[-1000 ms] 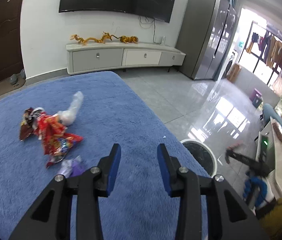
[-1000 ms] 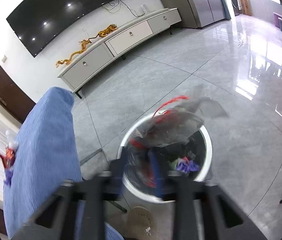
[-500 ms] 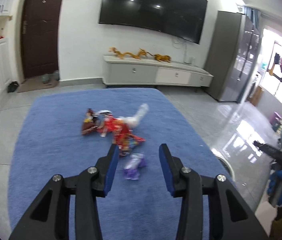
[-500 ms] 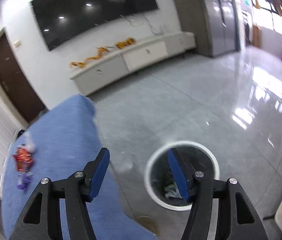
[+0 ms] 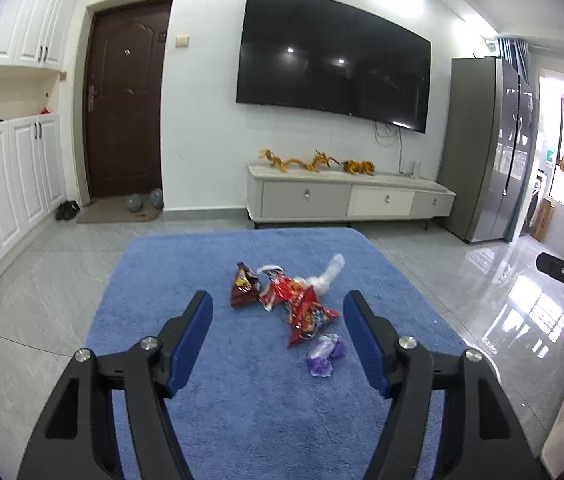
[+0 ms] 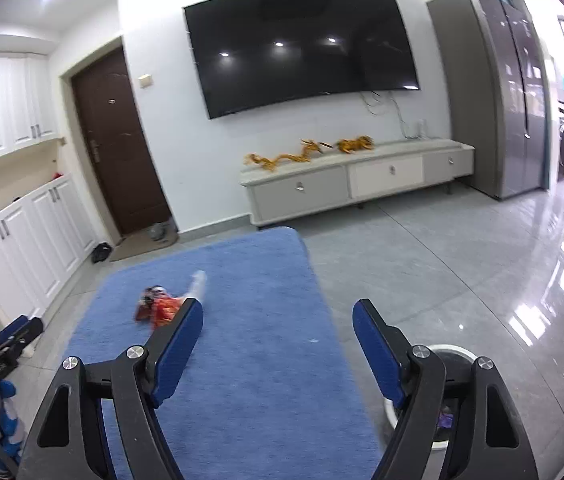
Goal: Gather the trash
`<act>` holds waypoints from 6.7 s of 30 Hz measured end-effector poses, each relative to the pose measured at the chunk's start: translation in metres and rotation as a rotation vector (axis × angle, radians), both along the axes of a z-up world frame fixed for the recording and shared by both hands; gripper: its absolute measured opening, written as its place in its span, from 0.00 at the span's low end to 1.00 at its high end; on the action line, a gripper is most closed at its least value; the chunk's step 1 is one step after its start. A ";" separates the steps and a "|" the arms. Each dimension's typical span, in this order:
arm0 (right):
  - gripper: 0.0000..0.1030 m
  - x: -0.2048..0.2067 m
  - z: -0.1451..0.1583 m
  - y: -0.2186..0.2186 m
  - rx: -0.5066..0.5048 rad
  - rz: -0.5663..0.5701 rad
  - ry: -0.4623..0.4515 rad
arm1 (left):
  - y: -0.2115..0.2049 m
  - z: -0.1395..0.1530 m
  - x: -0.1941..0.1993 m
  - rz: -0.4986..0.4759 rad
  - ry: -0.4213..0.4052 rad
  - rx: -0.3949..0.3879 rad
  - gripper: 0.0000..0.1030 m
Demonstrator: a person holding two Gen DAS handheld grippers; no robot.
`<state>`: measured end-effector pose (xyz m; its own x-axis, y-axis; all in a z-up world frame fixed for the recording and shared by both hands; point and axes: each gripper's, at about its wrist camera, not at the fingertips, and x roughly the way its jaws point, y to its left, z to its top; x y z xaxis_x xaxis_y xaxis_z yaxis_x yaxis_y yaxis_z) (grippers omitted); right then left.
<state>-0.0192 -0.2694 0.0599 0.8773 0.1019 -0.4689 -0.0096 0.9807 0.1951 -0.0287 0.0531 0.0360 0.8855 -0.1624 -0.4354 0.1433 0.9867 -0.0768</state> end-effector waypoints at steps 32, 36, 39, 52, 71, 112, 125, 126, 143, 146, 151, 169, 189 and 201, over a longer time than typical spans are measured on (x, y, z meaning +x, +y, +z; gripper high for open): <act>0.75 0.000 -0.008 0.041 -0.063 0.083 -0.045 | 0.037 0.009 -0.012 0.167 -0.125 0.030 0.87; 0.75 0.005 -0.011 0.042 -0.061 0.096 -0.038 | 0.046 0.003 -0.003 0.196 -0.108 0.050 0.87; 0.76 0.010 -0.012 0.041 -0.054 0.104 -0.037 | 0.059 0.000 0.006 0.233 -0.096 0.049 0.87; 0.76 0.052 -0.042 0.061 -0.028 0.206 0.047 | 0.072 -0.020 0.040 0.258 -0.052 0.045 0.87; 0.75 0.141 -0.149 0.131 0.019 0.495 0.326 | 0.037 -0.094 0.142 0.109 0.205 0.029 0.87; 0.41 0.099 -0.145 0.051 0.113 0.450 0.327 | -0.076 -0.142 0.210 -0.133 0.387 0.096 0.86; 0.41 0.085 -0.134 0.032 0.108 0.400 0.304 | -0.082 -0.142 0.192 -0.130 0.374 0.107 0.83; 0.40 0.083 -0.133 0.030 0.109 0.394 0.302 | -0.082 -0.141 0.191 -0.130 0.371 0.108 0.83; 0.40 0.068 -0.126 0.003 0.123 0.318 0.280 | -0.076 -0.137 0.186 -0.121 0.375 0.087 0.78; 0.40 0.068 -0.127 0.002 0.125 0.314 0.280 | -0.069 -0.139 0.187 -0.112 0.380 0.078 0.76; 0.40 0.069 -0.128 0.002 0.127 0.315 0.280 | -0.063 -0.142 0.191 -0.096 0.392 0.066 0.72; 0.40 0.068 -0.129 -0.008 0.152 0.305 0.266 | -0.059 -0.137 0.191 -0.056 0.375 0.059 0.47; 0.40 0.047 -0.117 -0.068 0.190 0.198 0.183 | -0.153 -0.071 0.150 -0.170 0.183 0.202 0.47; 0.40 0.019 -0.122 -0.158 0.214 0.001 0.149 | -0.256 -0.064 0.130 -0.366 0.151 0.239 0.47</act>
<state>-0.0003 -0.4277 -0.0622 0.8000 0.2140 -0.5606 0.0335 0.9169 0.3978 0.1015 -0.2033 -0.0279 0.7123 -0.3321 -0.6183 0.4903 0.8658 0.0998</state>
